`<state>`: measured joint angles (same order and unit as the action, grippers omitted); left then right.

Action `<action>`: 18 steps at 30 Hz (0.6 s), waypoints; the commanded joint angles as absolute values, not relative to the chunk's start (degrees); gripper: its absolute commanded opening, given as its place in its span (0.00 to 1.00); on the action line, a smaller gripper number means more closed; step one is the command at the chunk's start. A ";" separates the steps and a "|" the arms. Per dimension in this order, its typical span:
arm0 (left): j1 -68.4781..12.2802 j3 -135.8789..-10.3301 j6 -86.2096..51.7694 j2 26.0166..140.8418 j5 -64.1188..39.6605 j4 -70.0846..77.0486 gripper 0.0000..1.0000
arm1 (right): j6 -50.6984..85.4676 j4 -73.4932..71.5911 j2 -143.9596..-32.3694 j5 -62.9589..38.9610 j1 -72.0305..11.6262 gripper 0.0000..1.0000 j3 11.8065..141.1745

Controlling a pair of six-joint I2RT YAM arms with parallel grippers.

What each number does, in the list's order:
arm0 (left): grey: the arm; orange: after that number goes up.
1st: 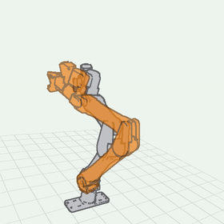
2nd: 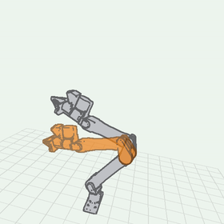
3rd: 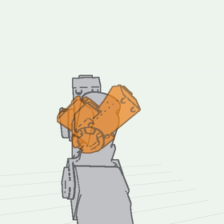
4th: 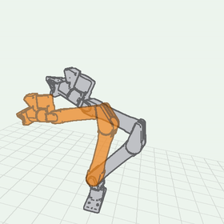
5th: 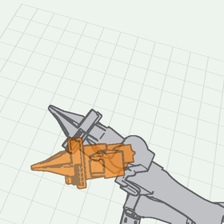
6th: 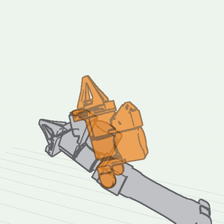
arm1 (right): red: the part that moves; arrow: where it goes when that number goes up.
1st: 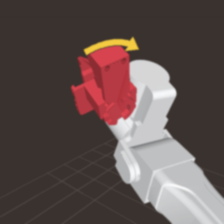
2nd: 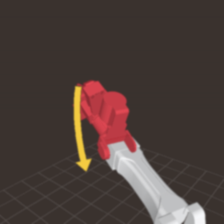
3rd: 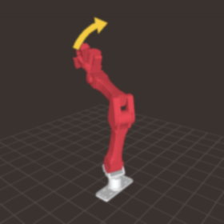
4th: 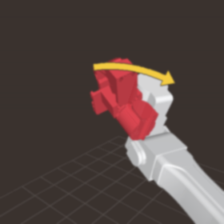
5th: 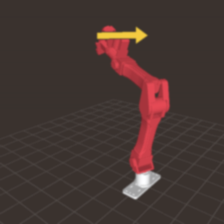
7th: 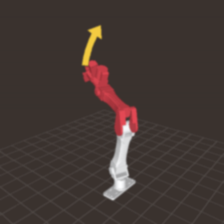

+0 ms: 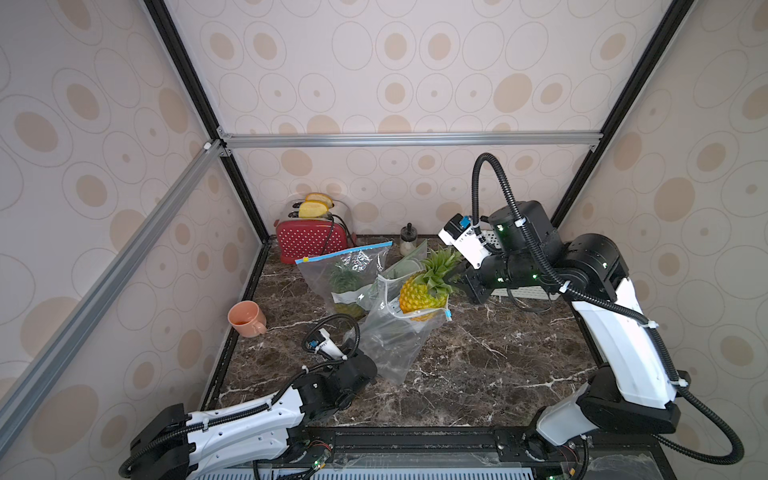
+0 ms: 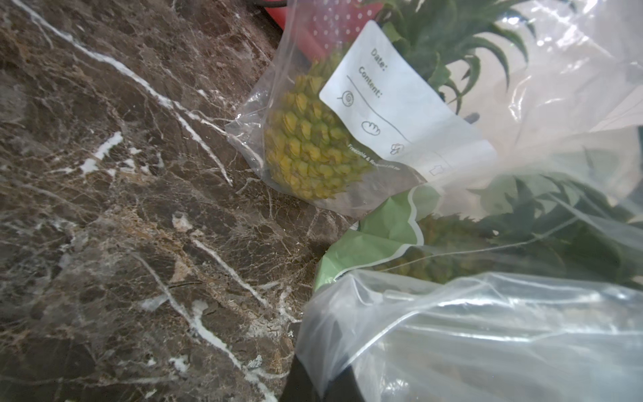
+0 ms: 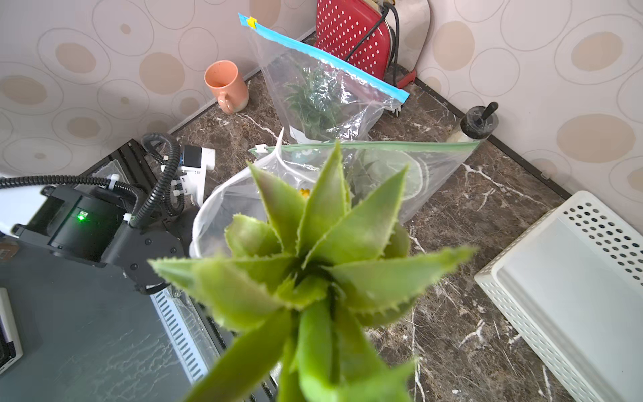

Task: Open the zip-top bag and take out the pineapple
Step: Pick up the pineapple from the zipper food storage bag.

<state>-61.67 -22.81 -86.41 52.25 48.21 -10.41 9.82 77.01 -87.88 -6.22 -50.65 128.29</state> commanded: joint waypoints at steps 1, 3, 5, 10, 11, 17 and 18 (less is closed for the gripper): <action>-63.68 -27.04 -79.87 53.10 52.87 -12.96 0.00 | 10.93 67.76 -86.29 -8.84 -50.18 0.00 124.85; -64.54 -29.78 -77.44 54.39 53.66 -13.24 0.00 | 11.54 66.31 -86.59 -10.26 -50.13 0.00 123.80; -65.20 -32.46 -77.02 56.52 54.19 -15.13 0.00 | 11.77 65.59 -87.00 -11.52 -50.16 0.00 124.08; -66.09 -36.79 -82.28 62.39 55.50 -23.88 0.00 | 11.43 67.66 -87.60 -11.26 -50.18 0.00 128.72; -66.24 -37.65 -84.45 63.60 55.72 -26.95 0.00 | 11.22 68.44 -87.71 -11.02 -50.14 0.00 129.94; -66.88 -43.85 -94.34 70.99 55.81 -46.87 0.00 | 9.89 73.04 -88.04 -7.27 -50.18 0.00 135.92; -66.95 -44.47 -94.03 71.12 55.74 -47.80 0.00 | 9.76 73.49 -87.91 -6.68 -50.18 0.00 136.42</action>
